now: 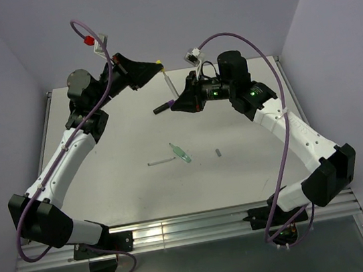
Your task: Insert the pens into the pen caps
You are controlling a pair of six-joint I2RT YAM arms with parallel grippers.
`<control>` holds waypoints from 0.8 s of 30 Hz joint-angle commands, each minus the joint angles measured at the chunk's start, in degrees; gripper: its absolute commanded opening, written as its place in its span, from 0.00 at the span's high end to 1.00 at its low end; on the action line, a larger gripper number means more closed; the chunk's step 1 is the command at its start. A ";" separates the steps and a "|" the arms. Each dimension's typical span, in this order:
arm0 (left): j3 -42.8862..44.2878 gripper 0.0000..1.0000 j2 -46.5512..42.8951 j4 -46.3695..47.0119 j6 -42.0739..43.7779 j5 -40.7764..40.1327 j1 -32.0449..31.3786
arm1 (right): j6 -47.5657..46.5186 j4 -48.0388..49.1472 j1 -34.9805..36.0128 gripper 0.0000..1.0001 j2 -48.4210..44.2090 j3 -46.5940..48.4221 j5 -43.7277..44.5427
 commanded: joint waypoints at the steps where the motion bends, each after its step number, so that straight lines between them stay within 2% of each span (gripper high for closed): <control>1: -0.54 1.00 -1.10 1.60 1.49 -0.11 -0.11 | -1.20 1.44 0.42 1.00 -1.68 0.09 -0.43; 24: -0.80 1.00 0.05 1.77 0.88 -0.11 0.76 | -2.78 0.74 0.42 1.00 -2.64 -1.06 -0.08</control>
